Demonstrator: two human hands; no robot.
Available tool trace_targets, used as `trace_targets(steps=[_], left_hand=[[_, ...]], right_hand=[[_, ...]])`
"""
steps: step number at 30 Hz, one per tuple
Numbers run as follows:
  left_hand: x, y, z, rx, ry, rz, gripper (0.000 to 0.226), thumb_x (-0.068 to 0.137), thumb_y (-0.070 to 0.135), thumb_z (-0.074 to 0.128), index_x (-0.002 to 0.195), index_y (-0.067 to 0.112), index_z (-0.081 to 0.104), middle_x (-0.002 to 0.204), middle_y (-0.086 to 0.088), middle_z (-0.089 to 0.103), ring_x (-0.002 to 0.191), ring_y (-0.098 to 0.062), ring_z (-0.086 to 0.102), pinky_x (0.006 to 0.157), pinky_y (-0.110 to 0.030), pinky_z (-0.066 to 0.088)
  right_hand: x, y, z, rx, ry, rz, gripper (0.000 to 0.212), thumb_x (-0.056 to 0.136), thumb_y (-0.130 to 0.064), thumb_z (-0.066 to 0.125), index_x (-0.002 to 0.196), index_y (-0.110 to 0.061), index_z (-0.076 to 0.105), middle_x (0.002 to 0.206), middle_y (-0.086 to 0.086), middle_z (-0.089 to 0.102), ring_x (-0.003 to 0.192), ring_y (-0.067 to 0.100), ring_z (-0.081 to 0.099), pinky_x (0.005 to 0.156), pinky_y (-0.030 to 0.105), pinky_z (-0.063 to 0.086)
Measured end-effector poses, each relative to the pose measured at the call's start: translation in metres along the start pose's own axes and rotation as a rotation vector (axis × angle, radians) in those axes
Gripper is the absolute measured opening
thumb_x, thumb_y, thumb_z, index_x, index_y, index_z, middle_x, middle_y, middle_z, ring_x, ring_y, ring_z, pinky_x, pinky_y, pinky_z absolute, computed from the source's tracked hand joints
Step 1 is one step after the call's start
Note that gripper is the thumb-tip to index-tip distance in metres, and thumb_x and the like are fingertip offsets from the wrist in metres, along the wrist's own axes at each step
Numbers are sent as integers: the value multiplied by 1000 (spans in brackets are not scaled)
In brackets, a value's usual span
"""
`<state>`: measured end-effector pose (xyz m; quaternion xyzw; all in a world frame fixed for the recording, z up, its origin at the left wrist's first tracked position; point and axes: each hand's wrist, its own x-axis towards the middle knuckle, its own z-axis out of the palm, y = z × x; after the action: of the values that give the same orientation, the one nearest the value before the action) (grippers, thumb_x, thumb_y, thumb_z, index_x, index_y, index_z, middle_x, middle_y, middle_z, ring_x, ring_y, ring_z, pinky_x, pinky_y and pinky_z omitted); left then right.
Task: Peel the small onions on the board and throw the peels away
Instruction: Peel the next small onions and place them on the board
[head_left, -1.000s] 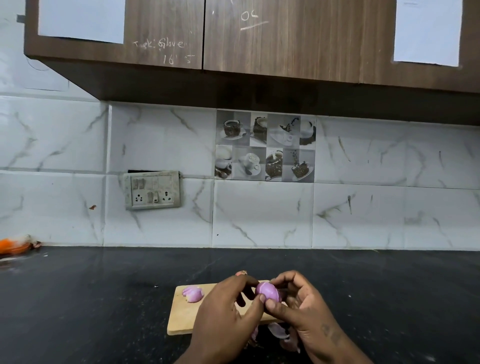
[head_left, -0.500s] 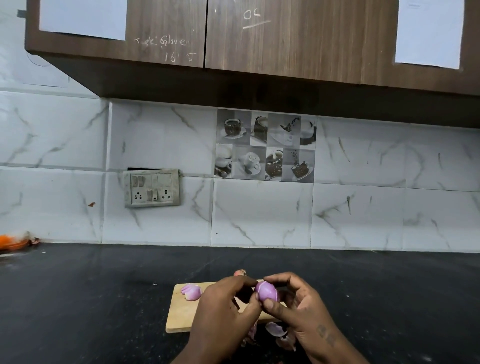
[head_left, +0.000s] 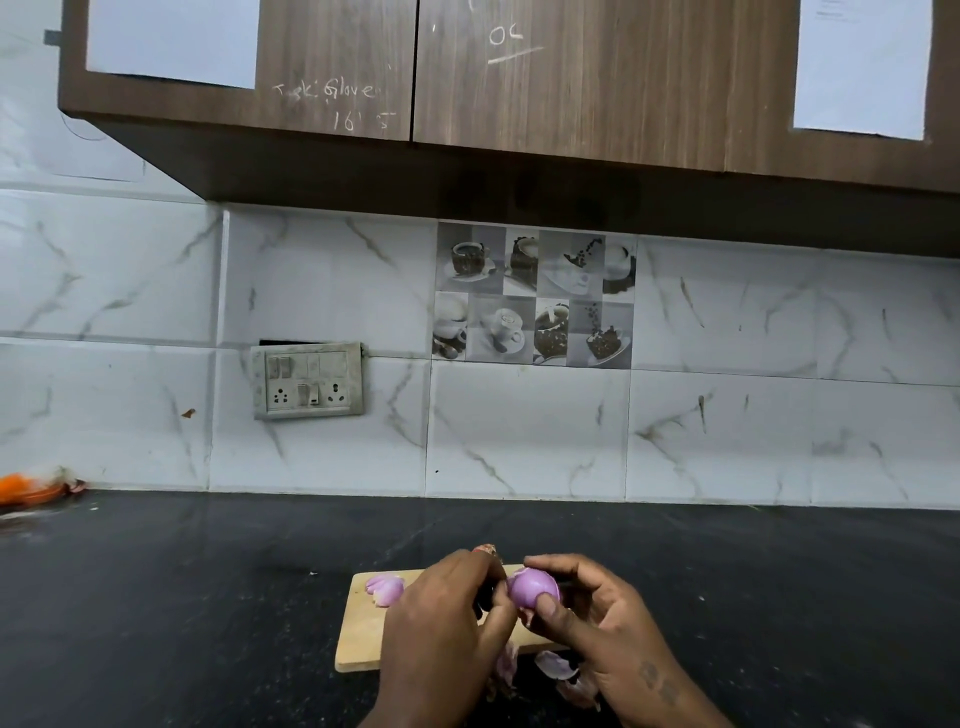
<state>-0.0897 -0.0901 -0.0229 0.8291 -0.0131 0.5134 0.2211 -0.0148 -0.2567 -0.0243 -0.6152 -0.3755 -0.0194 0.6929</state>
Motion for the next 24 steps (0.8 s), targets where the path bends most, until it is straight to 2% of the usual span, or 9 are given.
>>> trace_targets(steps=[4,6,8,12,15,17,19,21,24], left_hand=[[5,-7,-1,-54,-4,-275,23,82,34,71,69,33,52,66,17,57,66,-4,54,51,-18,32],[4,-5,-1,-23,-24,-290,23,83,36,68,69,31,50,67,14,57,65,-6,54,51,-19,32],[4,-2,0,32,-50,-300,22,85,37,64,72,28,50,69,11,58,67,-7,55,52,-20,33],[6,-10,-3,-9,-39,-390,23,84,34,65,69,25,51,65,8,59,64,-7,56,52,-25,37],[3,-10,-4,61,-166,-256,9,84,36,63,78,32,58,79,16,59,74,-2,57,56,-16,37],[1,-7,-1,58,-243,-183,3,83,37,61,86,38,61,90,20,57,80,-1,57,59,-14,37],[1,-5,4,40,-284,-155,8,83,40,60,90,41,63,95,22,55,85,-2,57,61,-12,38],[1,-7,7,-8,-267,-124,14,82,49,56,89,40,64,95,22,56,86,-2,57,64,-14,42],[-1,-9,7,-157,-187,-56,28,86,63,49,84,38,63,91,20,59,81,-5,59,65,-25,48]], right_hand=[[-3,-1,1,37,-113,10,33,87,-19,74,121,-18,75,129,8,72,121,23,68,99,36,55],[-1,-1,2,96,-109,20,32,85,-18,74,117,-16,77,127,13,73,116,25,70,92,35,58],[-1,-2,2,210,-74,46,32,78,-19,79,110,-11,79,118,22,74,99,29,74,80,34,61],[2,-4,-4,419,10,69,78,48,-39,102,111,-1,75,112,32,71,90,37,72,76,38,63],[3,-5,-5,504,88,77,70,61,-27,97,116,3,67,119,35,66,94,36,71,83,42,64],[4,-2,-5,509,124,92,65,66,-21,93,117,5,63,121,36,64,97,40,70,82,43,65],[6,1,-5,458,116,101,81,52,-32,102,118,-2,67,115,31,68,100,43,67,82,44,63],[6,0,-4,368,94,82,86,49,-44,101,123,-14,70,112,25,72,100,40,66,86,44,59],[4,1,-2,226,48,67,63,68,-44,90,123,-22,73,119,18,74,103,32,67,93,45,52]])
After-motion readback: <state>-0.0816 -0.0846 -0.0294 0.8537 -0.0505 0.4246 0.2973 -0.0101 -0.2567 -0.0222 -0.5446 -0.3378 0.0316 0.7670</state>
